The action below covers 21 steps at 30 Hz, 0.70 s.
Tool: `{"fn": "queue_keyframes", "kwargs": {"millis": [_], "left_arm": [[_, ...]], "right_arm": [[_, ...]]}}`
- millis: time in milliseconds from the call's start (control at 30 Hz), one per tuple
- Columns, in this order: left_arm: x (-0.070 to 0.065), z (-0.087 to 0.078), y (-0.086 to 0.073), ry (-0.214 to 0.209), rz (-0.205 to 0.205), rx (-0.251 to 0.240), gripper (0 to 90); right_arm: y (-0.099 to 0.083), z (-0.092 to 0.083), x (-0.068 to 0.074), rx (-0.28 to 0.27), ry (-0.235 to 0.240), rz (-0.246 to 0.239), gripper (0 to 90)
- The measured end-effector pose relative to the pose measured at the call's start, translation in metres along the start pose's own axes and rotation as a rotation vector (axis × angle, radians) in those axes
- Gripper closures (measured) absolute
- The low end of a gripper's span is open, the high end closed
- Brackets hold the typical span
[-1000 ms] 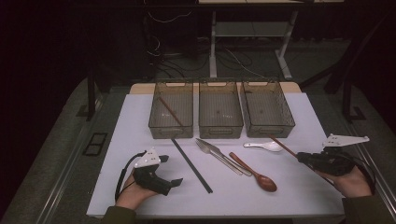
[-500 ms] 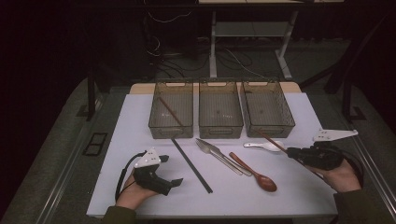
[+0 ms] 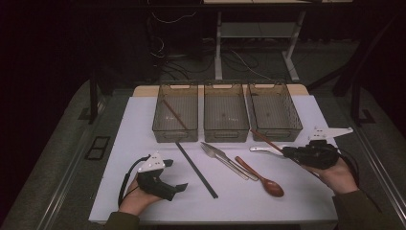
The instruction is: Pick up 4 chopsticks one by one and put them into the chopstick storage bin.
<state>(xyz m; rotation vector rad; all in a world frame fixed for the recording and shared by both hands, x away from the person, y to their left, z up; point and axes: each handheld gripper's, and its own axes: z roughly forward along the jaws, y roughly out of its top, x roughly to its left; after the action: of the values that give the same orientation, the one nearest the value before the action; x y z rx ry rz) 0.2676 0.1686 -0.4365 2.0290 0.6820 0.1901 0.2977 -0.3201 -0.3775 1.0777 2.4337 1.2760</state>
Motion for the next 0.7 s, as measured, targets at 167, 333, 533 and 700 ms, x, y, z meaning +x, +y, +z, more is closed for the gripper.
{"fn": "queue_keyframes", "kwargs": {"millis": [167, 333, 533, 700], "left_arm": [[0.0, 0.0, 0.0, -0.001, 0.0, -0.002, 0.0], [0.0, 0.0, 0.0, -0.002, 0.002, 0.0, 0.0], [0.0, 0.0, 0.001, -0.004, 0.005, 0.001, 0.0], [0.0, 0.0, 0.001, -0.004, 0.003, -0.001, 0.0]], "right_arm": [[0.008, 0.006, 0.005, -0.006, 0.009, -0.017, 83.6], [0.015, 0.012, 0.008, -0.011, 0.019, -0.03, 83.6], [0.022, 0.019, 0.012, -0.005, 0.021, -0.034, 83.6], [0.028, 0.025, 0.014, -0.011, 0.027, -0.044, 83.6]]}}
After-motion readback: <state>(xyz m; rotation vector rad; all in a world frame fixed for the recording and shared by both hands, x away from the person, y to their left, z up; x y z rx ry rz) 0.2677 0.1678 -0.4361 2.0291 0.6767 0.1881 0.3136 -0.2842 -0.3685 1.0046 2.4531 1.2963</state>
